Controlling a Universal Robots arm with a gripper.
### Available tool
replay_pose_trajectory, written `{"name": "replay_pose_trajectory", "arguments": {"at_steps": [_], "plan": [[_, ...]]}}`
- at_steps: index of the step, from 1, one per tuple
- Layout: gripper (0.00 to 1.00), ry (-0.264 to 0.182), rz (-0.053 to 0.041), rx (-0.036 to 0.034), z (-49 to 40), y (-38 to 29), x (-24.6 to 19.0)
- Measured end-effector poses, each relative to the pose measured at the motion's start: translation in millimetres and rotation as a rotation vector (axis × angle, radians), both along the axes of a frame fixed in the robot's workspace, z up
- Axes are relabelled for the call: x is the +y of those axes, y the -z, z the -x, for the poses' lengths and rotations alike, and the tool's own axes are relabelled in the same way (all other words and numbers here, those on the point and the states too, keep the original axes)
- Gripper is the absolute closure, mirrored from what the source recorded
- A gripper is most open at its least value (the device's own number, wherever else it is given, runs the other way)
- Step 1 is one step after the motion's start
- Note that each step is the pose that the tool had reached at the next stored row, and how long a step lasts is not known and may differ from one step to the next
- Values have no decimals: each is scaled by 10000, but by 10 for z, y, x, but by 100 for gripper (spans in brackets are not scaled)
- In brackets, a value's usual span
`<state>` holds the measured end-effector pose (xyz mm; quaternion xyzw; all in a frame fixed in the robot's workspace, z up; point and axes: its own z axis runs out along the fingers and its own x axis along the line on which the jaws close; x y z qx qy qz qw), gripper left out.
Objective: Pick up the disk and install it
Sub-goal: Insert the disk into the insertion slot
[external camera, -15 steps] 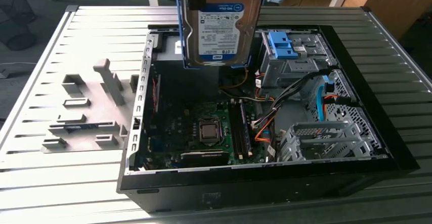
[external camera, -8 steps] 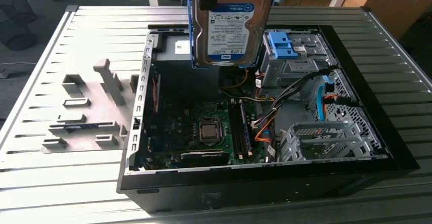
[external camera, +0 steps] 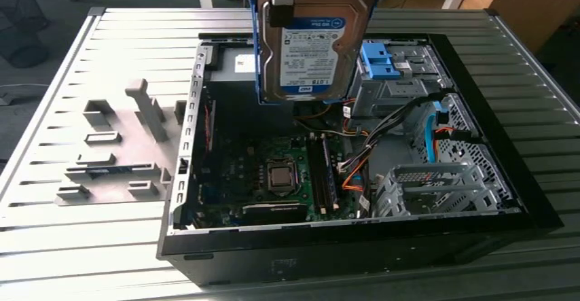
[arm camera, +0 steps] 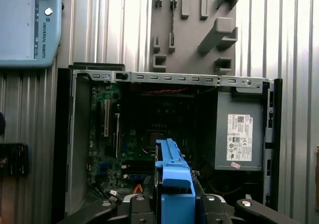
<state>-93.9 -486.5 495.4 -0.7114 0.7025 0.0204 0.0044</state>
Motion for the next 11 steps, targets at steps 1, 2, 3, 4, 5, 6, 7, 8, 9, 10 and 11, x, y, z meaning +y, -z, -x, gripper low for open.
{"name": "replay_pose_trajectory", "arguments": {"at_steps": [1, 2, 3, 4, 5, 6, 7, 8, 9, 10, 11], "plan": [[63, 1, -1, 0, -11, 3, -13], [63, 2, -1, 1, -30, 5, -21], [63, 2, 1, 3, -55, 7, -27], [63, 1, 0, 4, -88, 10, -30], [63, 0, 1, 6, -127, 13, -33], [63, 1, 1, 8, -164, 16, -35], [63, 2, 1, 9, -201, 19, -37], [63, 1, 1, 11, -239, 22, -38], [63, 0, 0, 11, -267, 26, -41], [63, 0, -1, 11, -284, 31, -43], [63, 0, -1, 11, -292, 35, -45]]}}
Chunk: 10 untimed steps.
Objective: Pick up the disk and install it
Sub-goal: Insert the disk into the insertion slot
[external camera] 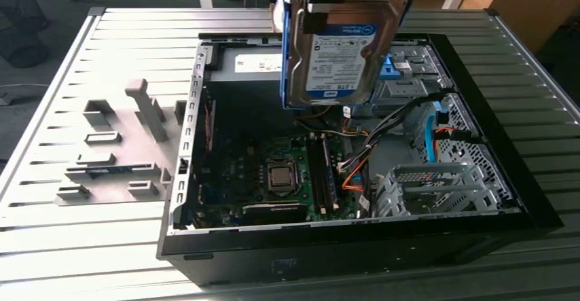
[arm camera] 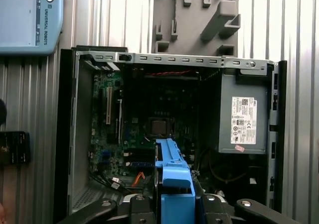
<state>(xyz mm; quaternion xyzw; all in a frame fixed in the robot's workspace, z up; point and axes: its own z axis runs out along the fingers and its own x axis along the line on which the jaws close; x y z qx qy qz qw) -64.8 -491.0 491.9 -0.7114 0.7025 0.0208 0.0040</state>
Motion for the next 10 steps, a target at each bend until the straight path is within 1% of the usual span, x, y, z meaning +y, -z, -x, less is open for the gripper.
{"name": "replay_pose_trajectory", "arguments": {"at_steps": [1, 3, 10], "plan": [[63, 0, 4, 1, -4, 1, -7], [63, 1, 4, 1, -5, 5, -47], [63, 1, 1, 0, -5, 15, -282]]}}
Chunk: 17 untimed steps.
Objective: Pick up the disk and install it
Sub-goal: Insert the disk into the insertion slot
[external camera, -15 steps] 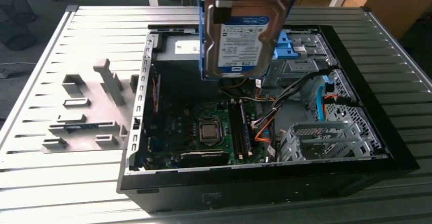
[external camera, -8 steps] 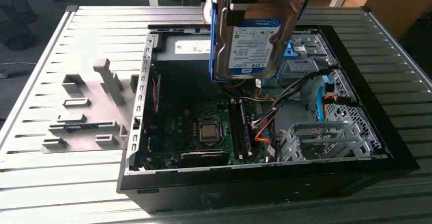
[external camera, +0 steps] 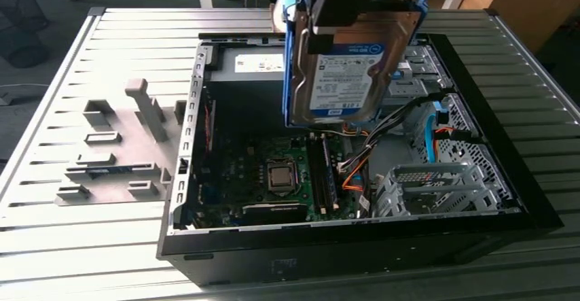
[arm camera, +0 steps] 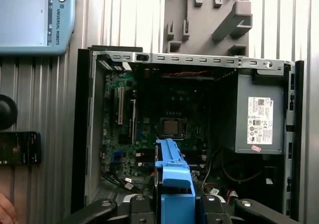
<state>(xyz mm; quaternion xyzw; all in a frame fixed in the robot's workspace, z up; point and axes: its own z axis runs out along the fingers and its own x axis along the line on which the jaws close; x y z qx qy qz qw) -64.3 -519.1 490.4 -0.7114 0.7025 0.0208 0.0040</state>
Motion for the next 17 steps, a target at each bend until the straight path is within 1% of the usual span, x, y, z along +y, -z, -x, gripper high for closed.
{"name": "replay_pose_trajectory", "arguments": {"at_steps": [2, 4, 6, 10, 13, 15, 17], "plan": [[63, 0, 1, 1, -8, 2, -45], [63, 0, 1, 2, -38, 4, -72], [63, 0, 0, 8, -93, 6, -86], [63, -1, 1, 22, -229, 13, -96], [63, 0, 0, 22, -268, 22, -117], [63, 0, 1, 23, -271, 27, -155], [63, 0, 1, 23, -272, 32, -214]]}}
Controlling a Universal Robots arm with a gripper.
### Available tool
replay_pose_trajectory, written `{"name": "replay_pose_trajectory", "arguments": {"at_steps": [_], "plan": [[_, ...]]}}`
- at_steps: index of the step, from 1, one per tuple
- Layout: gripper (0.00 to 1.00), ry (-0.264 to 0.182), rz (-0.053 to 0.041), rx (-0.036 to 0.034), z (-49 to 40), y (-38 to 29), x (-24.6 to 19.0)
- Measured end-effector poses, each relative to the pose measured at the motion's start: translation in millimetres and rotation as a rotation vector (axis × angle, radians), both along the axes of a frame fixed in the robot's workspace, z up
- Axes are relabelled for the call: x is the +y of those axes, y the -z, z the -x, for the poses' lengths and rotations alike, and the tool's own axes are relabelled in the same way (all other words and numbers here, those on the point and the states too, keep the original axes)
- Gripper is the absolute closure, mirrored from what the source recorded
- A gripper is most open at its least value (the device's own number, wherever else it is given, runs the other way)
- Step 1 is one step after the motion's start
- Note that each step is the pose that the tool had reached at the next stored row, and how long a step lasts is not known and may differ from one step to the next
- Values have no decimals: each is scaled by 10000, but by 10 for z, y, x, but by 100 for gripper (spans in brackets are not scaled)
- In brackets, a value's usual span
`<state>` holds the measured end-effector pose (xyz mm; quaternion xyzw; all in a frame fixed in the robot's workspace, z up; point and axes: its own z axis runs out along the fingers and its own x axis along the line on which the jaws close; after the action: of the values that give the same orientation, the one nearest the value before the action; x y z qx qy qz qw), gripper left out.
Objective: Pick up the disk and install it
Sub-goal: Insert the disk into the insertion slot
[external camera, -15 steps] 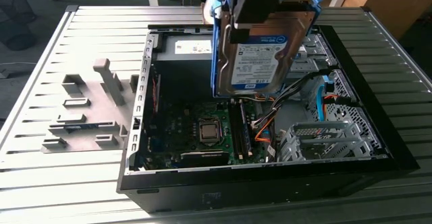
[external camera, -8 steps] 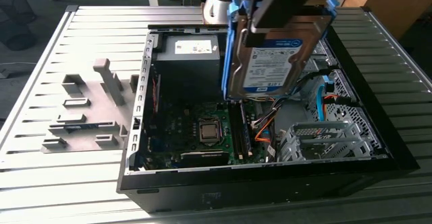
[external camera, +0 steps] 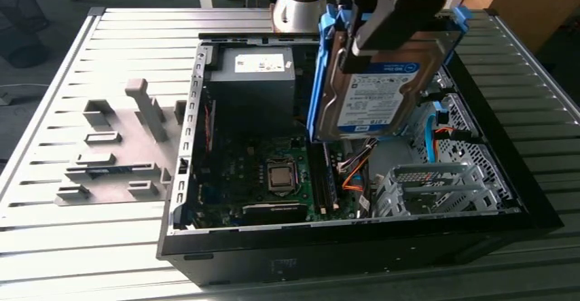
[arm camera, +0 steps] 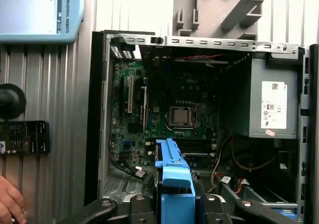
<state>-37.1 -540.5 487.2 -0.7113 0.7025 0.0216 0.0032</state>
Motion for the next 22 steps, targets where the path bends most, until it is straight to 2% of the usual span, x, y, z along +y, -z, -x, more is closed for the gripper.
{"name": "replay_pose_trajectory", "arguments": {"at_steps": [2, 4, 6, 14, 22], "plan": [[63, 1, 0, 0, 0, 4, -62], [63, 1, 0, 0, -5, 8, -101], [63, 3, -3, -1, -45, 16, -115], [63, 2, -2, 0, -301, 59, -136], [63, 117, -3, 0, -334, 107, -191]]}}
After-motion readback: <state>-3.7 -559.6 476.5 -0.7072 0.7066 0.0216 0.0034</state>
